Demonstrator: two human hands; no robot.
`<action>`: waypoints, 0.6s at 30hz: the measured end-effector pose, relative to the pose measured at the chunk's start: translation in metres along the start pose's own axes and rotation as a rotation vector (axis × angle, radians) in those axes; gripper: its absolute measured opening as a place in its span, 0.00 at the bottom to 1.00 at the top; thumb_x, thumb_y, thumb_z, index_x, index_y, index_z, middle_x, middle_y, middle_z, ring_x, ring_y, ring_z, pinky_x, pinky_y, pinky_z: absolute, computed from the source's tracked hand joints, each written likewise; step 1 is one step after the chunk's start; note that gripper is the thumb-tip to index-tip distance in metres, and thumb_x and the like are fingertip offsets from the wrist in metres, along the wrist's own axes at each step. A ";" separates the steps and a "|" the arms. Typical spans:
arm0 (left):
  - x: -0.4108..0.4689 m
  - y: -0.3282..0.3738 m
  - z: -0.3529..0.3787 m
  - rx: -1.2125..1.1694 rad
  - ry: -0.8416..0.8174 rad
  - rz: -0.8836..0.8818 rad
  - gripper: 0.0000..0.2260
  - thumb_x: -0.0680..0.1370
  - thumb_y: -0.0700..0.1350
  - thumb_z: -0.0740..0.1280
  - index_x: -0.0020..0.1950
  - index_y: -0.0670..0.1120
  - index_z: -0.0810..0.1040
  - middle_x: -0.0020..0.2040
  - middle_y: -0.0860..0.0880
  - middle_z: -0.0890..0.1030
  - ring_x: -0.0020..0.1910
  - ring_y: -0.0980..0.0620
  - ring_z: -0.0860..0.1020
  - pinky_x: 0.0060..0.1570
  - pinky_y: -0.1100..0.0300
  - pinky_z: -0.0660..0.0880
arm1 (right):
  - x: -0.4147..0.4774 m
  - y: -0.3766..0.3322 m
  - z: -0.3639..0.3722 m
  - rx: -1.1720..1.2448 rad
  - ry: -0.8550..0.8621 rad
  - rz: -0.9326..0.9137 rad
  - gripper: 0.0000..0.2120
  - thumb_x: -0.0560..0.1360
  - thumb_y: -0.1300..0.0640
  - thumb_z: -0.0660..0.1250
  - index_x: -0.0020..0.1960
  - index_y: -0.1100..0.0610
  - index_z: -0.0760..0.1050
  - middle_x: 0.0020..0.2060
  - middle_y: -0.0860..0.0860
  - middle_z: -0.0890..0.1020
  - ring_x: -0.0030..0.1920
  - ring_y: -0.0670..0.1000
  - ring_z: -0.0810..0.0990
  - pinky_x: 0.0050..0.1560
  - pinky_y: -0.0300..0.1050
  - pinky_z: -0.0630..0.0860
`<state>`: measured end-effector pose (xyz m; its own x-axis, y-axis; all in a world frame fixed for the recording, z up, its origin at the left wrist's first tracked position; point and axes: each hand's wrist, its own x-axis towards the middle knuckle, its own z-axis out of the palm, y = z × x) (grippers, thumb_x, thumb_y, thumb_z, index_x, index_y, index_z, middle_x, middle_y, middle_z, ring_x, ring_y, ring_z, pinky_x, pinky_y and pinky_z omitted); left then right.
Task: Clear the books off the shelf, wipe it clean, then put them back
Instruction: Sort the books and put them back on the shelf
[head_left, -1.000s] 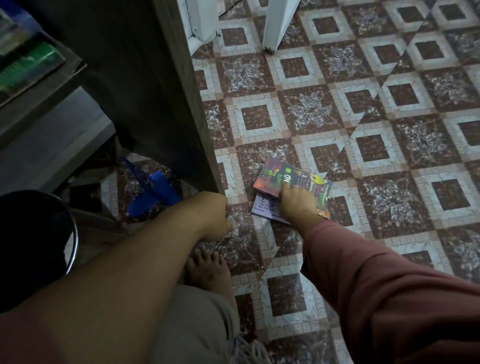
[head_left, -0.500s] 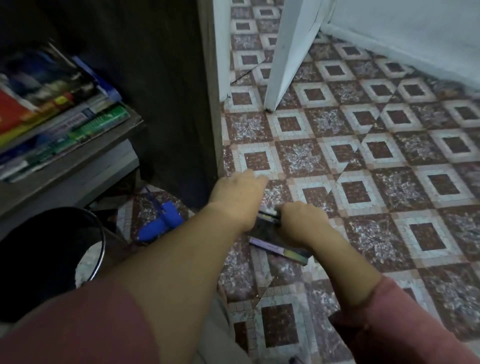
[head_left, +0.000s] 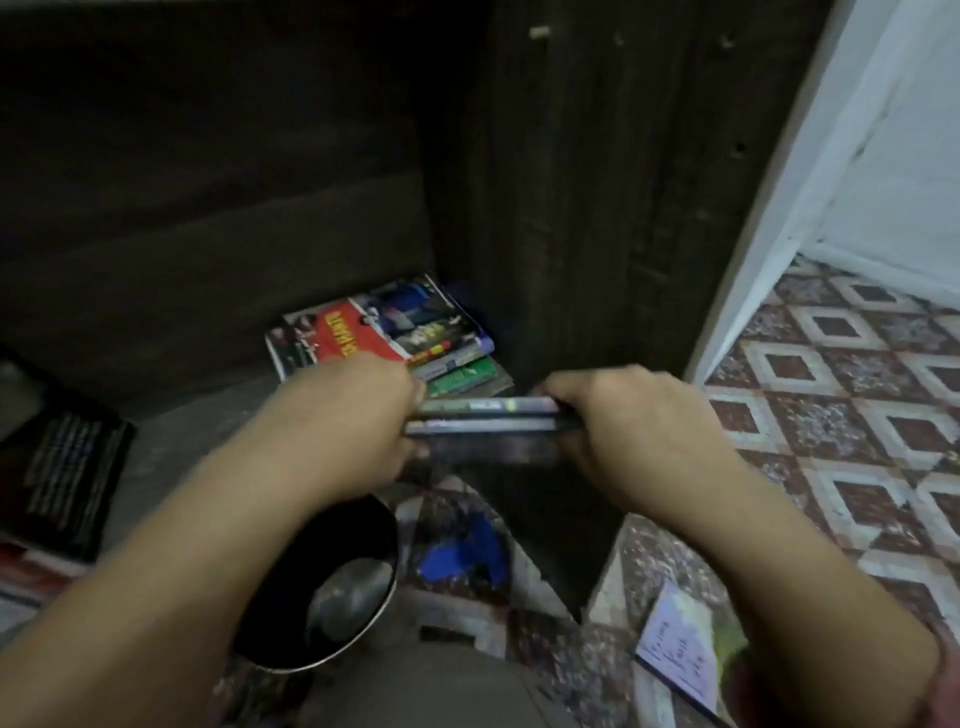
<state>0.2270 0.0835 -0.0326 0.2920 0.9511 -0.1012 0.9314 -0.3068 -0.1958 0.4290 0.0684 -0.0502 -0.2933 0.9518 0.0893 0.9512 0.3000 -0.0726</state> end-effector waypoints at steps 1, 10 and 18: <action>-0.003 -0.017 -0.004 0.023 0.071 -0.075 0.13 0.75 0.59 0.67 0.51 0.50 0.78 0.46 0.47 0.80 0.50 0.45 0.80 0.44 0.56 0.75 | 0.018 -0.010 -0.002 0.002 0.116 -0.030 0.12 0.78 0.45 0.61 0.61 0.39 0.72 0.52 0.47 0.81 0.53 0.55 0.80 0.42 0.46 0.71; 0.046 -0.107 0.067 -0.086 0.358 -0.287 0.25 0.77 0.43 0.65 0.73 0.54 0.66 0.66 0.46 0.75 0.60 0.43 0.77 0.55 0.51 0.75 | 0.164 -0.054 0.064 0.046 0.408 -0.186 0.21 0.79 0.62 0.59 0.70 0.52 0.71 0.67 0.51 0.75 0.70 0.58 0.68 0.58 0.52 0.75; 0.069 -0.109 0.132 -0.369 0.187 -0.231 0.28 0.81 0.56 0.56 0.79 0.54 0.51 0.80 0.45 0.49 0.78 0.42 0.45 0.76 0.50 0.47 | 0.185 -0.047 0.107 0.026 -0.069 -0.078 0.29 0.82 0.59 0.51 0.79 0.49 0.45 0.79 0.49 0.49 0.77 0.60 0.50 0.75 0.59 0.53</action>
<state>0.1171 0.1774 -0.1471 0.0708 0.9936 0.0878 0.9816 -0.0851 0.1708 0.3202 0.2369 -0.1370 -0.3731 0.9274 0.0276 0.9227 0.3740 -0.0937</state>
